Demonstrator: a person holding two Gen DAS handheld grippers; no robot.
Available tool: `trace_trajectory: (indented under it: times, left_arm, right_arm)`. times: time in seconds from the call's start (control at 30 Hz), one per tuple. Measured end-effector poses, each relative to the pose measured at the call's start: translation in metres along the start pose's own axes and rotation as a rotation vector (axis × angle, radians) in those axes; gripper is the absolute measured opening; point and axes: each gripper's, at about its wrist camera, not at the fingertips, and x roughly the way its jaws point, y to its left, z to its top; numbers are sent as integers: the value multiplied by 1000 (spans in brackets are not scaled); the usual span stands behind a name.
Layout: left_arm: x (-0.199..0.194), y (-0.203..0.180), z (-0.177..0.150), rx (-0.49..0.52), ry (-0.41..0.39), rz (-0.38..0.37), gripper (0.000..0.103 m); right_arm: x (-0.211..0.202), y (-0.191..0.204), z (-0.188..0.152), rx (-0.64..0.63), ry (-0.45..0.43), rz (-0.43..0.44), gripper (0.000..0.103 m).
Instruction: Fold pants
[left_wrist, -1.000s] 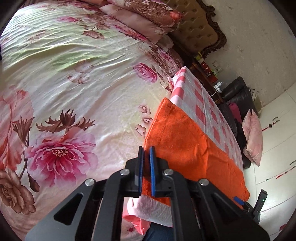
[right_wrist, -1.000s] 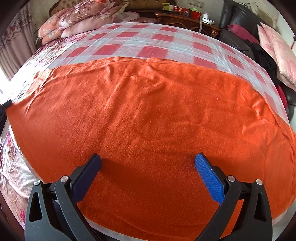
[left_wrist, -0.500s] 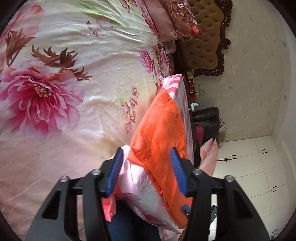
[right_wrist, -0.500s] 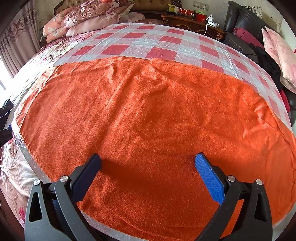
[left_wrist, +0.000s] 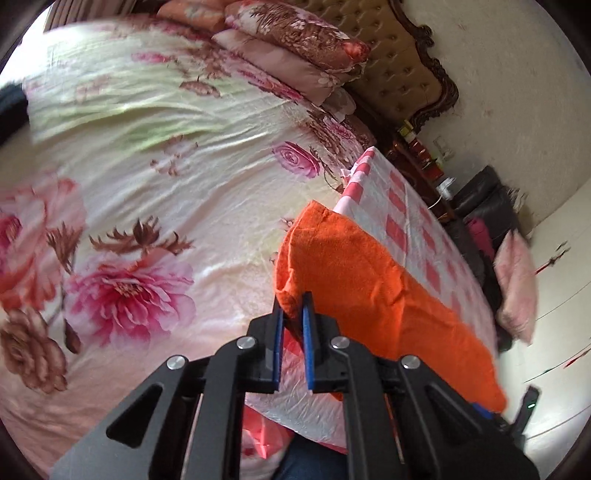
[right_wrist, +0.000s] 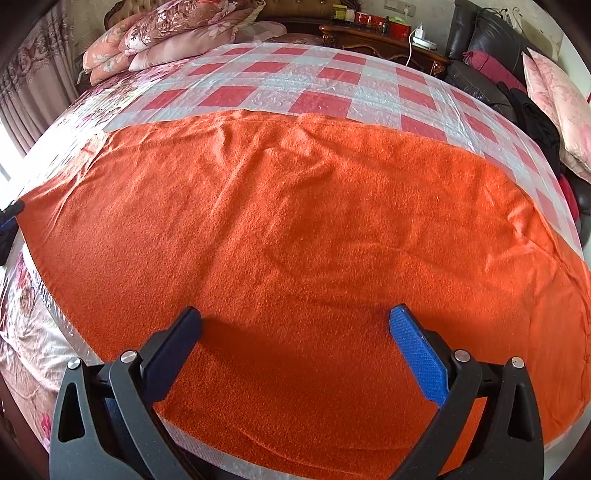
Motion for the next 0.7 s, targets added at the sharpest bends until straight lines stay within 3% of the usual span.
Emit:
trace_trajectory:
  times: [0.07,0.17,0.23,0.37,0.53,0.7]
  left_arm:
    - [-5,-32,0,151,-30,126,8]
    - [-9,-89,-9,395,-90,281,8]
    - [-5,-132,-24,573,-123,339,8]
    - [13,-204,-62,825,-145,343,8]
    - [48,-271,-138,1113,-138,297,8]
    - [68,-294,-203,1266,-83,232,8]
  right_arm:
    - [-4,-4,0,25,6,38,98]
    - [-15,-15,2,81,4,175,98]
    - [-19,-22,3,122,20,252,86]
    - [-18,-45,4,237,57,385,69]
    - [-14,-76,1,385,69,521,69]
    - [-11,-90,3,440,92,587,70]
